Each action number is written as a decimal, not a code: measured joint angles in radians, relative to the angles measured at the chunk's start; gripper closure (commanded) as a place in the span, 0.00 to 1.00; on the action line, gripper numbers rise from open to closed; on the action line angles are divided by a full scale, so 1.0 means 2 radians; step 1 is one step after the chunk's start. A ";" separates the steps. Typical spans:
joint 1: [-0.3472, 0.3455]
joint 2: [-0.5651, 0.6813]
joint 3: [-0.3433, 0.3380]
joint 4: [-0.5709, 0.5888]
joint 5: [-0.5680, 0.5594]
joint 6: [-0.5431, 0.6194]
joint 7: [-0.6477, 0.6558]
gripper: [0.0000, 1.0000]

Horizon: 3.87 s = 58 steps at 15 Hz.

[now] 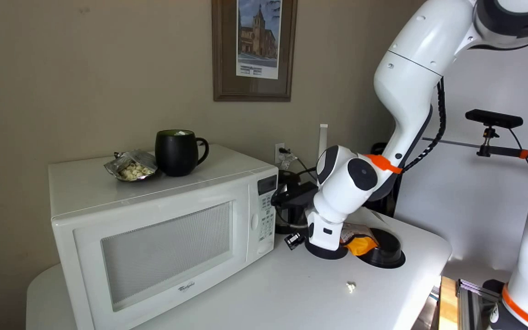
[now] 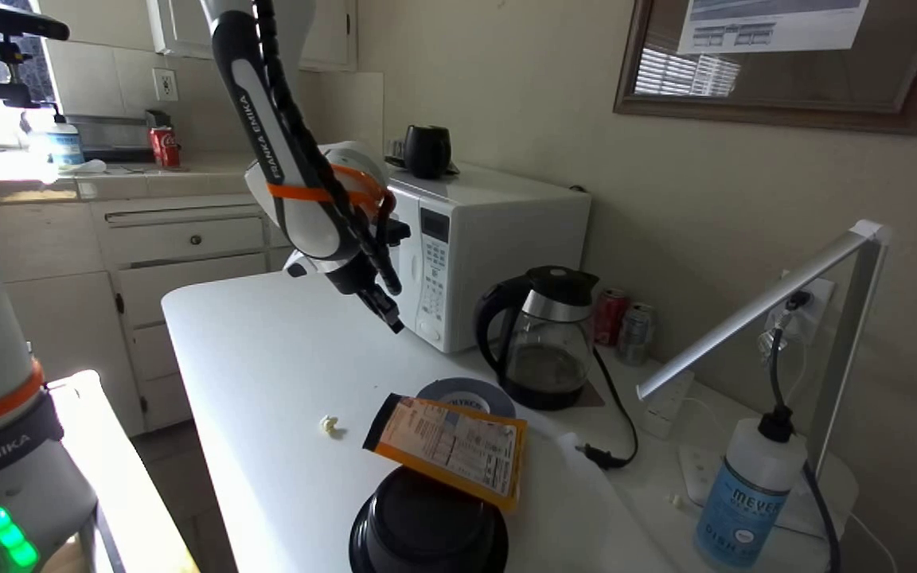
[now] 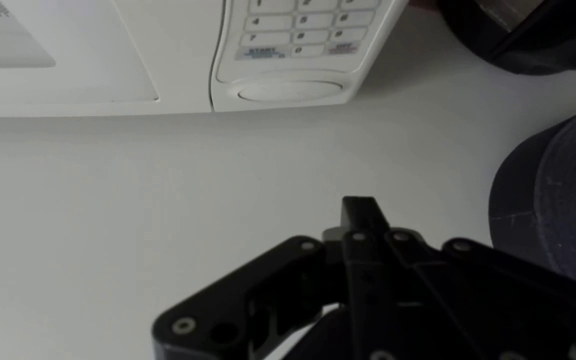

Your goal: Open the microwave door

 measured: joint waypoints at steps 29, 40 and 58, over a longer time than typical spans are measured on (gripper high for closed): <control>0.003 0.095 0.072 0.034 -0.140 -0.191 0.248 1.00; 0.017 0.118 0.056 0.057 -0.140 -0.191 0.260 1.00; 0.027 0.142 0.046 0.091 -0.139 -0.190 0.263 1.00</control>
